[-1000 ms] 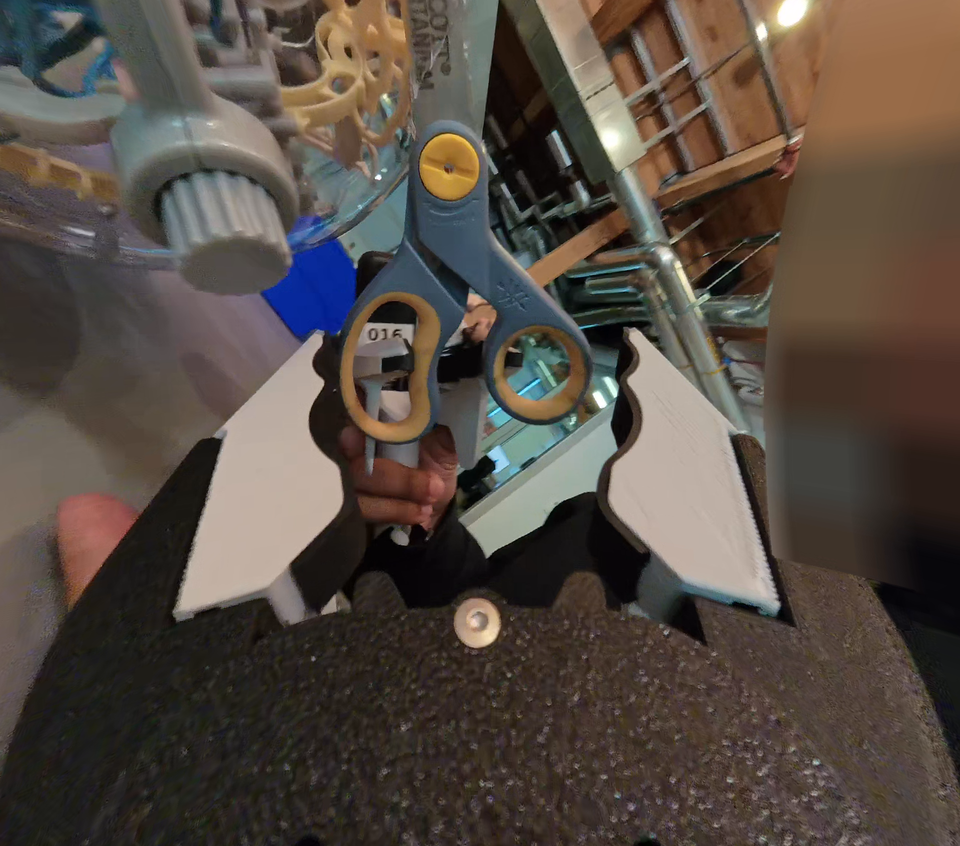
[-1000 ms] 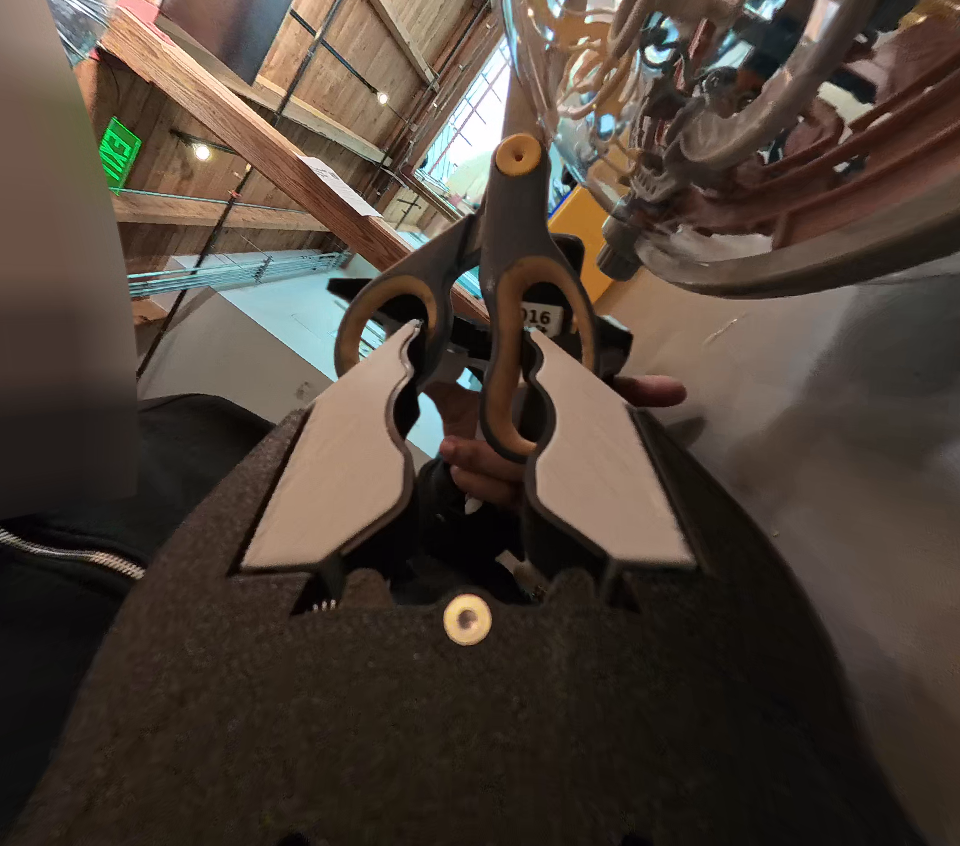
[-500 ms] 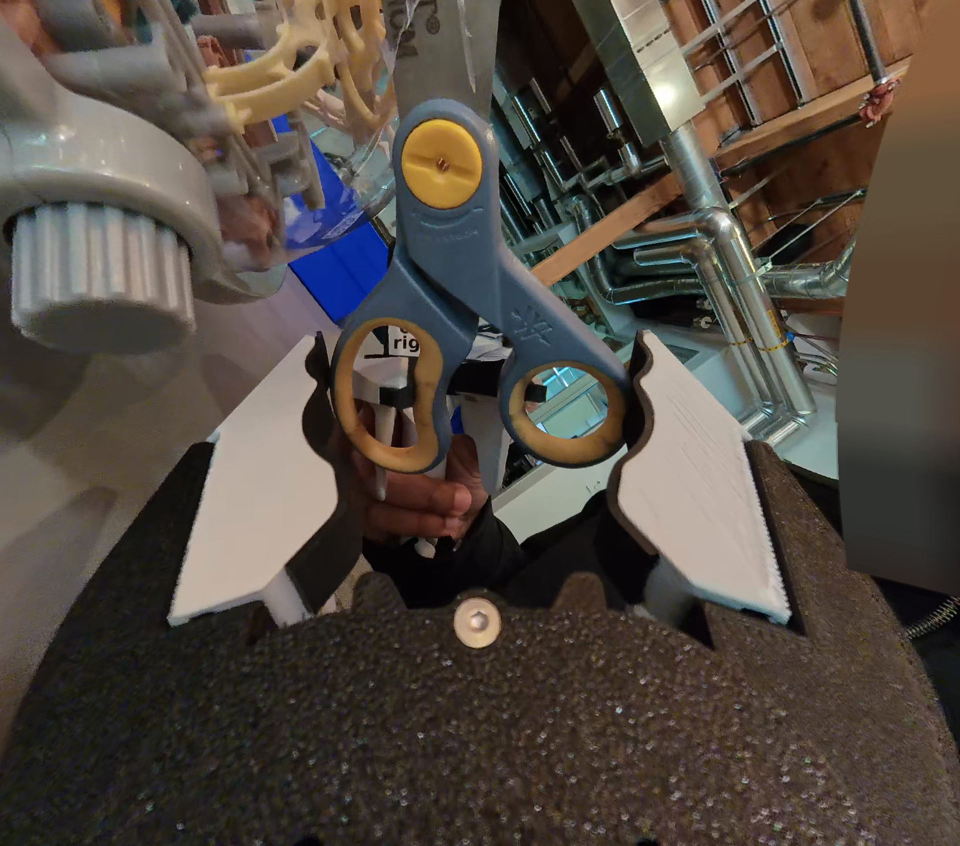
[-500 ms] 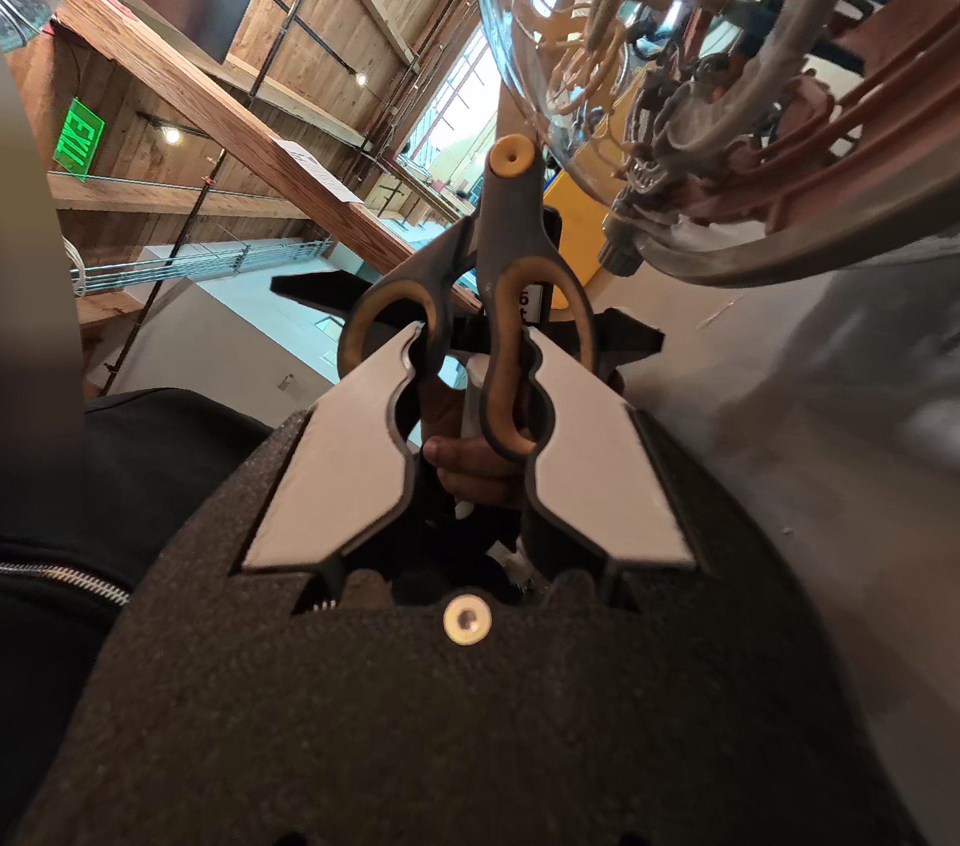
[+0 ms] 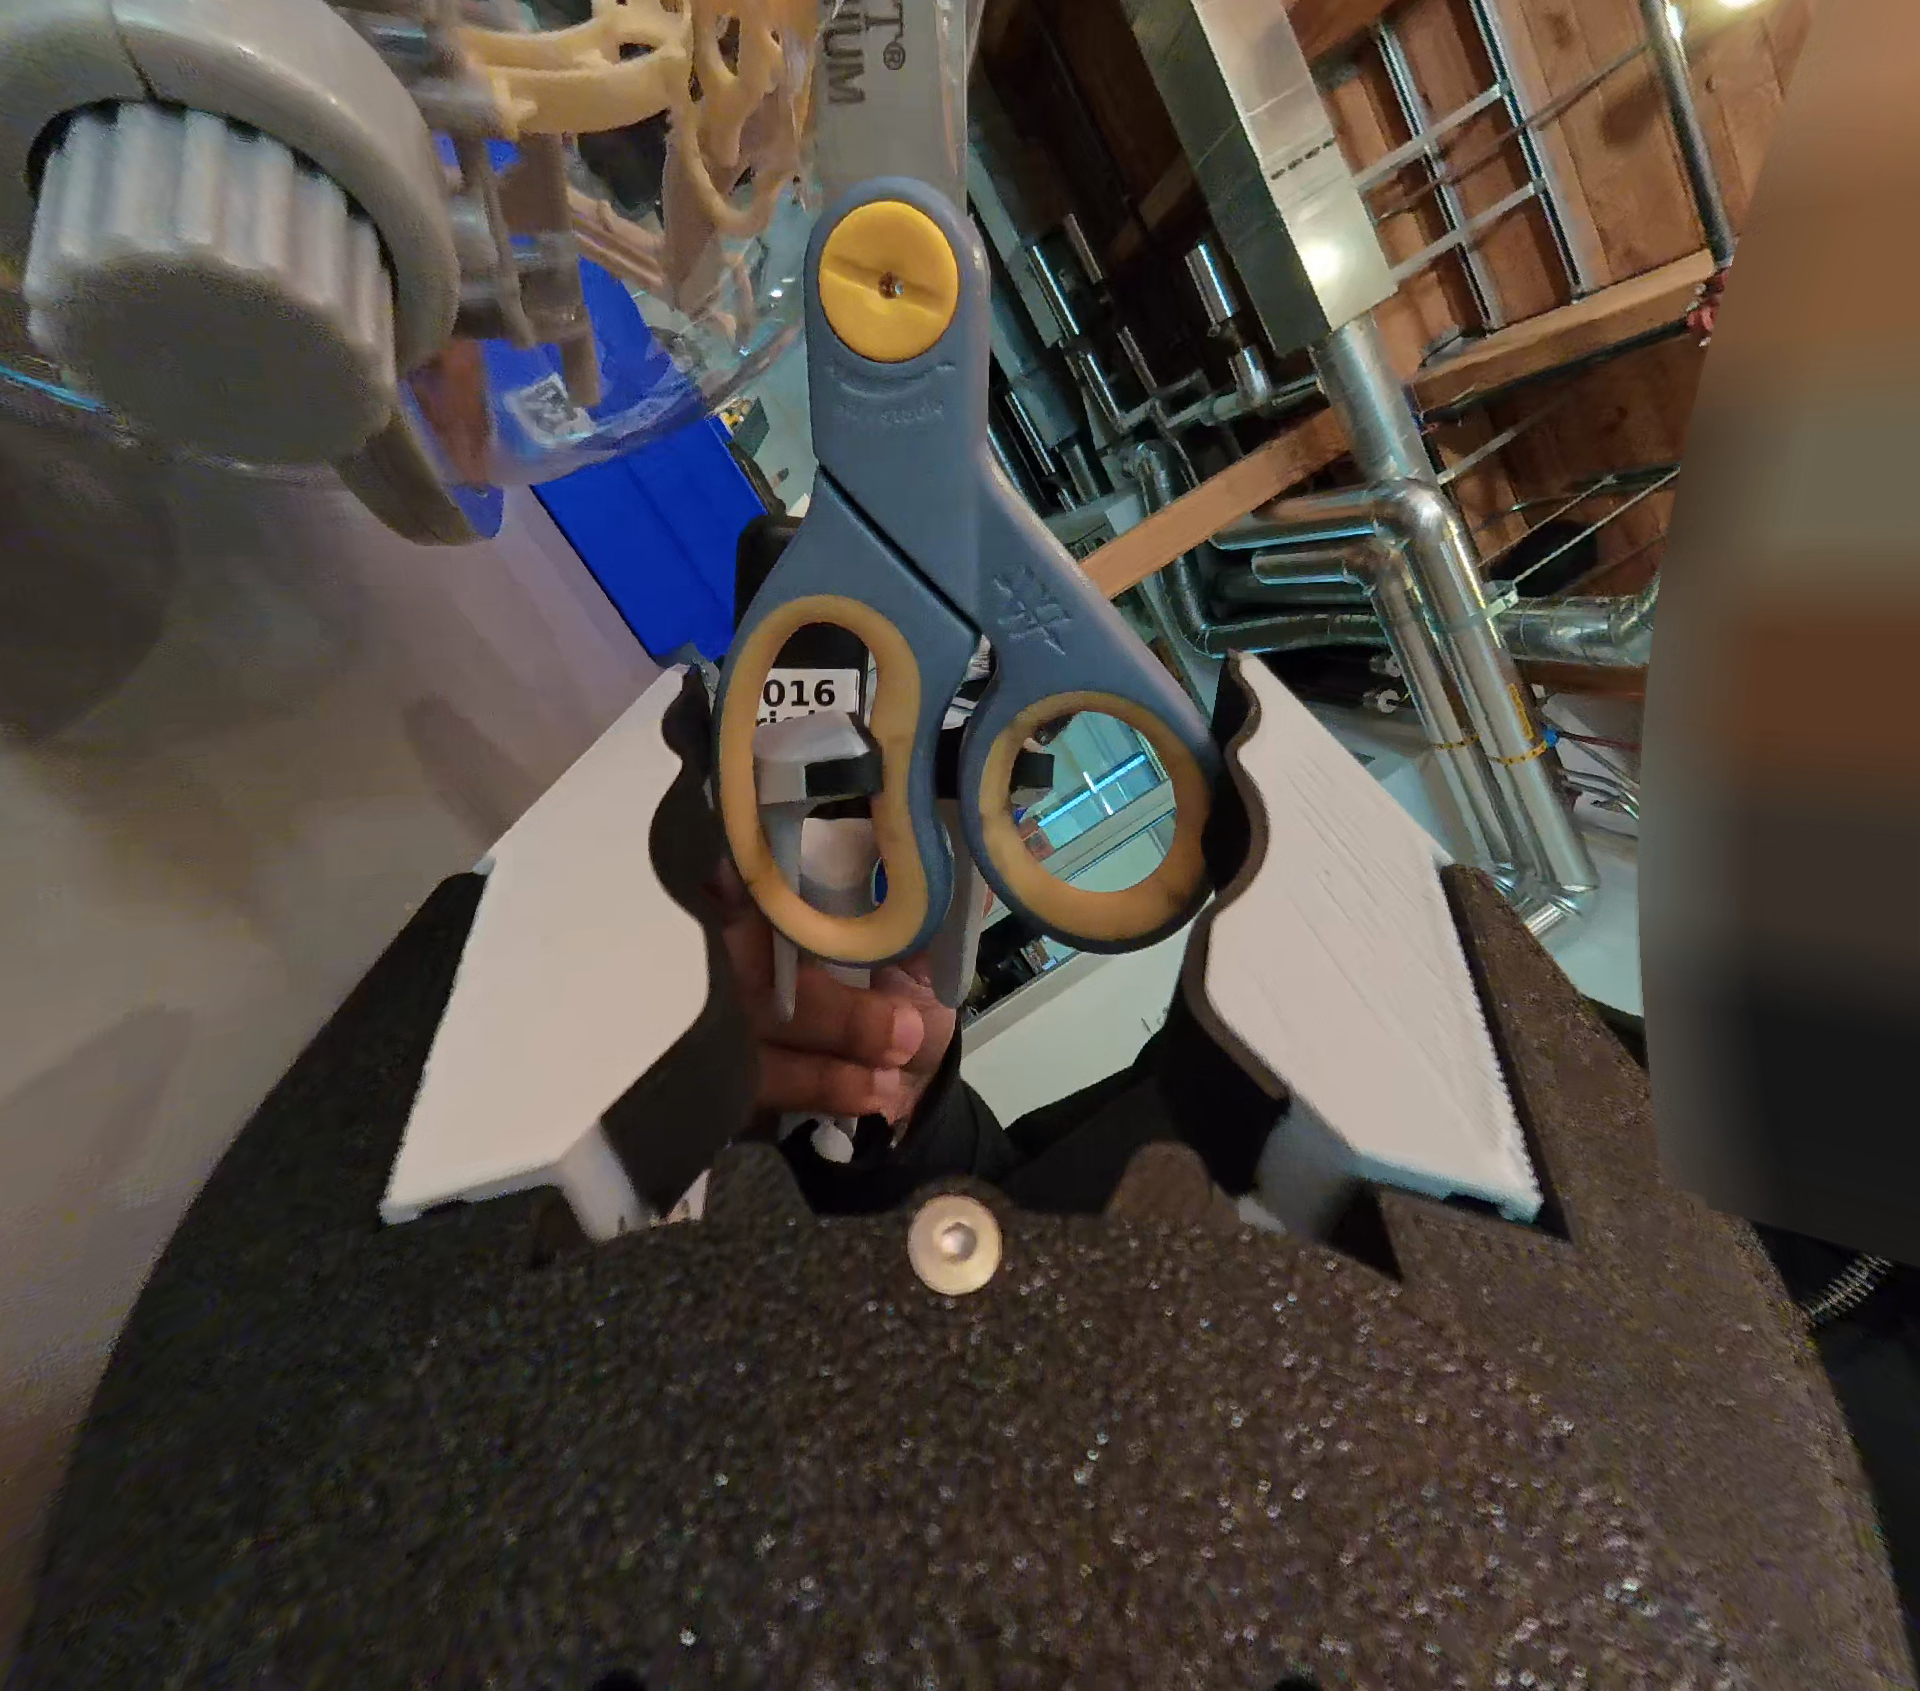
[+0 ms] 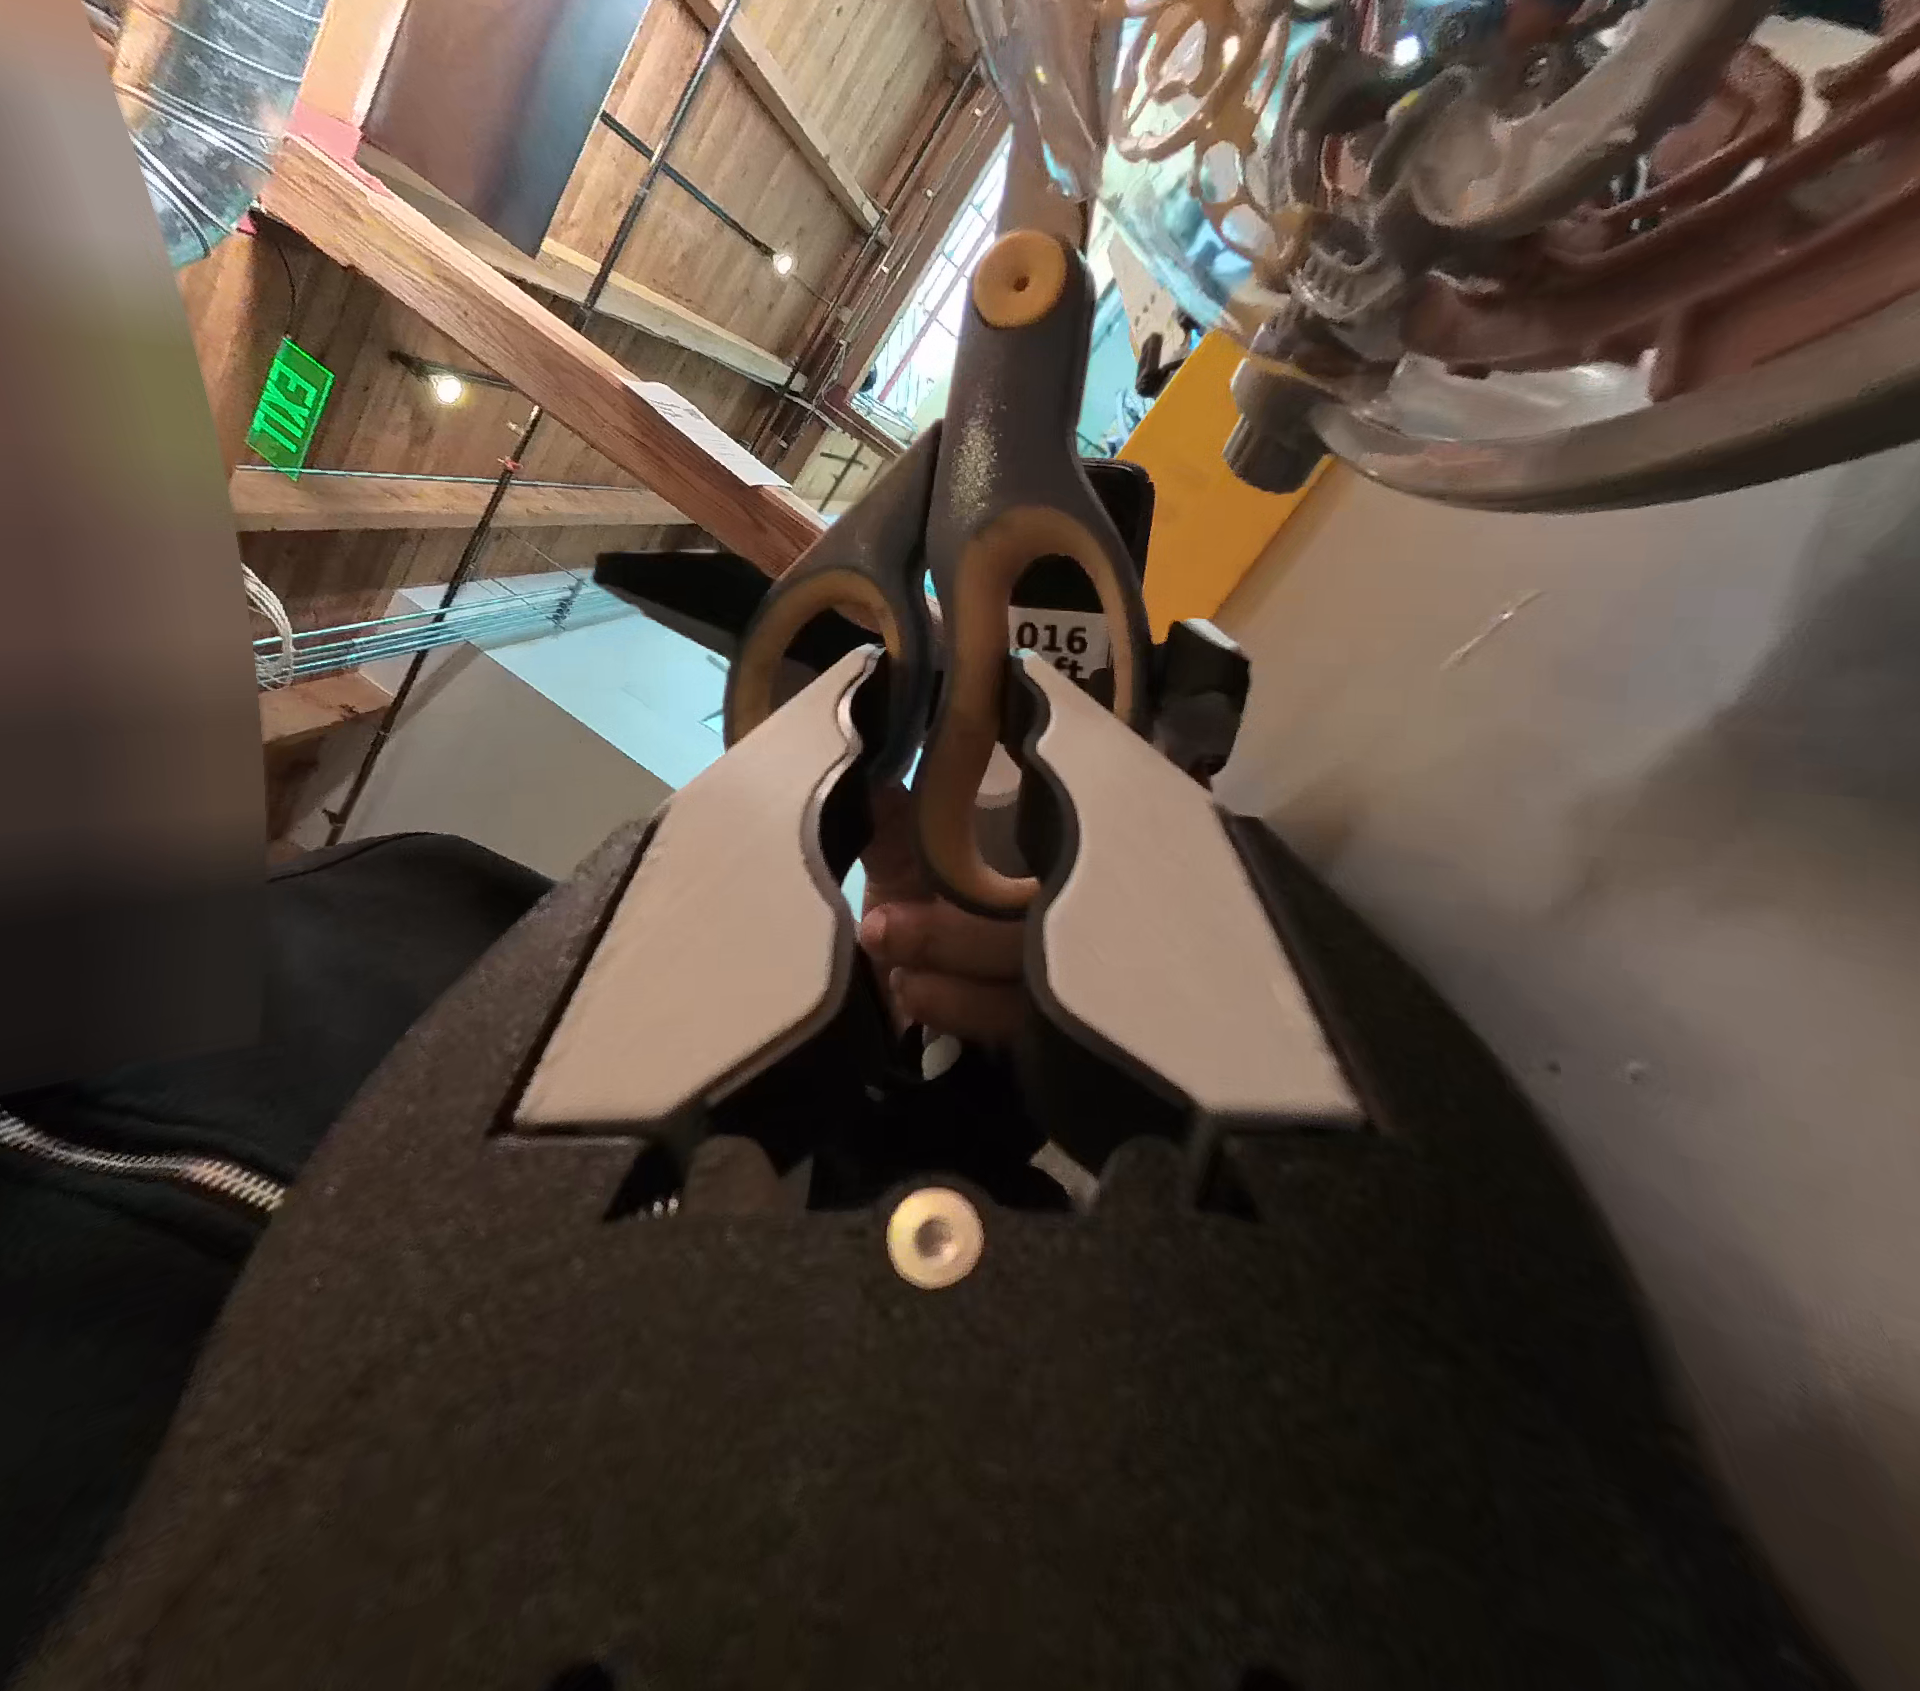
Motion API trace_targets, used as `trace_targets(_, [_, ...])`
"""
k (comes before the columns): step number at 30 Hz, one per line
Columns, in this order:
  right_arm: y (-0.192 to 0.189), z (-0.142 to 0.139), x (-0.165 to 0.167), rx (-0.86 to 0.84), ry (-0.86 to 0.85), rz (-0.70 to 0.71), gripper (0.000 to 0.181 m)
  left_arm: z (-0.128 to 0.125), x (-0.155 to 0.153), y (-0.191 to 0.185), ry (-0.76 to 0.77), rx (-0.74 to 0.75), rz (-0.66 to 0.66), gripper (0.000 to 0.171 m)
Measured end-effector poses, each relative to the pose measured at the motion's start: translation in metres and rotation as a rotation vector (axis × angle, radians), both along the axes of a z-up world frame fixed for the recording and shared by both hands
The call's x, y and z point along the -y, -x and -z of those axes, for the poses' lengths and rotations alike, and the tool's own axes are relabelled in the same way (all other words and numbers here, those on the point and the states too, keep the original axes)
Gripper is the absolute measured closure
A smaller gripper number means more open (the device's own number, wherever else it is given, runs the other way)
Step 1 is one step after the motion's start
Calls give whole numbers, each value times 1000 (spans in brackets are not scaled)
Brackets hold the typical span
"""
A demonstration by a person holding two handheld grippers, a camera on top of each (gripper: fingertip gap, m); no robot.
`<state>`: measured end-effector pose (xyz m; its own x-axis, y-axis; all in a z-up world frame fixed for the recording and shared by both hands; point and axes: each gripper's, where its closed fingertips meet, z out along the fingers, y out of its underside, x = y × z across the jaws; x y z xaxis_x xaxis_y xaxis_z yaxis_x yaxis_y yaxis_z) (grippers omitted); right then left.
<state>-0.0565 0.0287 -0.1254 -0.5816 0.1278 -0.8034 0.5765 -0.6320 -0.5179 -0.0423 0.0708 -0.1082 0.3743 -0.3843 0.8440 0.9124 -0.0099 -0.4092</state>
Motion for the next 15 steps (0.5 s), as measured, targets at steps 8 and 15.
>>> trace_targets(8, [-2,-2,-2,-12,20,6,161,-1,-2,-2,21,-11,0,77])
trace_targets(15, [-2,0,-3,-21,-3,19,159,4,-4,-3,64,-45,-5,76])
